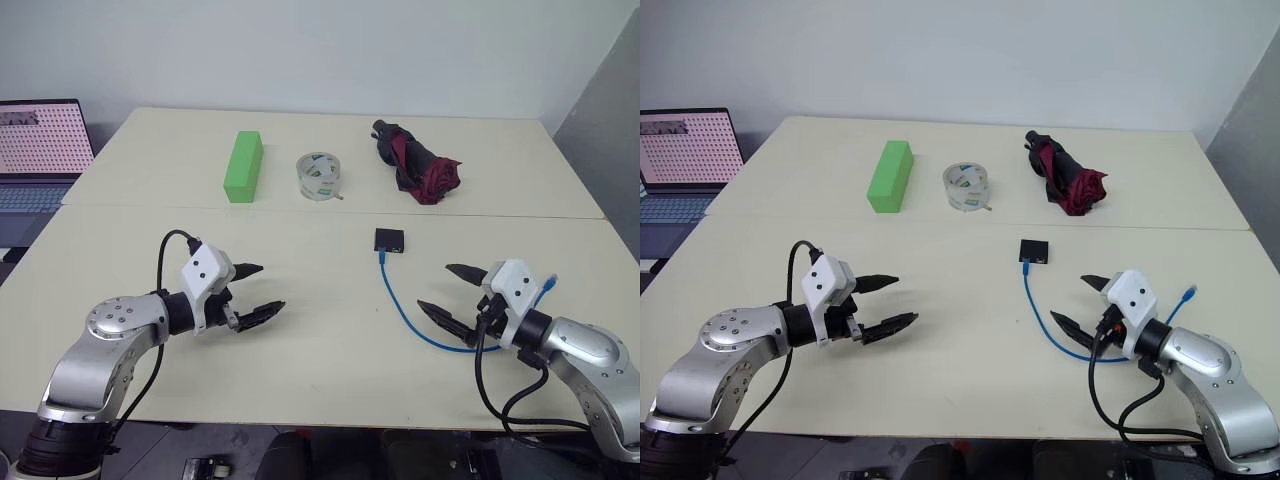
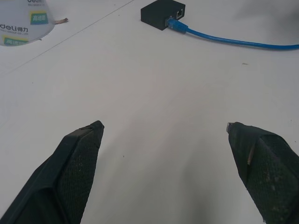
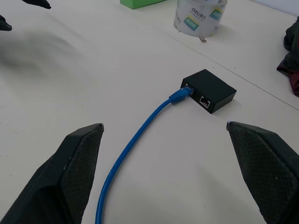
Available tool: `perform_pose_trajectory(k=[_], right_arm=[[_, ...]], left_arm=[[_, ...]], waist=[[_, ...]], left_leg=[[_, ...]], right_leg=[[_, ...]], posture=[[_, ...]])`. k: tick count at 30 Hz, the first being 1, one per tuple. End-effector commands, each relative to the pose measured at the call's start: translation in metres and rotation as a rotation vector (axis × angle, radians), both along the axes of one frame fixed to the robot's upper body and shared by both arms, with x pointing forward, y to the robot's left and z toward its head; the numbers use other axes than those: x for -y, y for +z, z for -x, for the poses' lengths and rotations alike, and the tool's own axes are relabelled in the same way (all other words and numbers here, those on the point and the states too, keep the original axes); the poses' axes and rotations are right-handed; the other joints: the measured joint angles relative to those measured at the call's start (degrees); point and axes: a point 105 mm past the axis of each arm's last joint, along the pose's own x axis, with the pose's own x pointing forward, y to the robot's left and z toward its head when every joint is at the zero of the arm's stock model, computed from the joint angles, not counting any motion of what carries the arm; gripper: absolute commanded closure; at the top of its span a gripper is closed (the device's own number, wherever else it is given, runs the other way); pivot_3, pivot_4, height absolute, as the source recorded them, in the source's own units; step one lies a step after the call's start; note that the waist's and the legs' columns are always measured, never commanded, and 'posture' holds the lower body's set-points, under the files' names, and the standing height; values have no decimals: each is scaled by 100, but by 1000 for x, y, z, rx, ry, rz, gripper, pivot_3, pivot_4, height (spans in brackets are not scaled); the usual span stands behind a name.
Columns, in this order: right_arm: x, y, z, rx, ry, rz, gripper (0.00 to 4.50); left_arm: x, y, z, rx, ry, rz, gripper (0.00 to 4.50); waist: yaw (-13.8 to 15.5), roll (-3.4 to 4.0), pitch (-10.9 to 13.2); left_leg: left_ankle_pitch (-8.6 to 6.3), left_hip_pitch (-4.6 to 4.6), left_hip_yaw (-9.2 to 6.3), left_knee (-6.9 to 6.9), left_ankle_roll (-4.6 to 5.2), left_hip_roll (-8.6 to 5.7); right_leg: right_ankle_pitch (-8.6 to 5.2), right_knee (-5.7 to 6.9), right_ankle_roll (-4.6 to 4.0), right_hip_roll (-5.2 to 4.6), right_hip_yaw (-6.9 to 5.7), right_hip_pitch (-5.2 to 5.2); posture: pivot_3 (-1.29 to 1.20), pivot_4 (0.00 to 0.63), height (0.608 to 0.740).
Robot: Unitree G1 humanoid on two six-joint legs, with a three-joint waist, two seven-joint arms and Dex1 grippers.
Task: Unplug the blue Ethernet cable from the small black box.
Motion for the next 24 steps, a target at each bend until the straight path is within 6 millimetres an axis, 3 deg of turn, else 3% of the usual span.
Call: perform_pose_trajectory(k=[1, 24], right_arm=[[0, 9, 0, 39, 13, 2, 25], [-6, 1, 3, 1, -3, -30, 25]], left_arm=[[3, 17, 2, 64, -32, 0, 24], [10, 9, 6, 32, -58, -17, 24]], waist=[[0, 0, 0], [0, 0, 0]], left_leg=[[0, 0, 0, 0, 0, 0], [0, 0, 0, 0, -1, 0]], right_leg=[[0, 0, 0, 0, 0, 0], [0, 0, 0, 1, 0, 0]], posture=[[0, 150, 740], [0, 150, 740]])
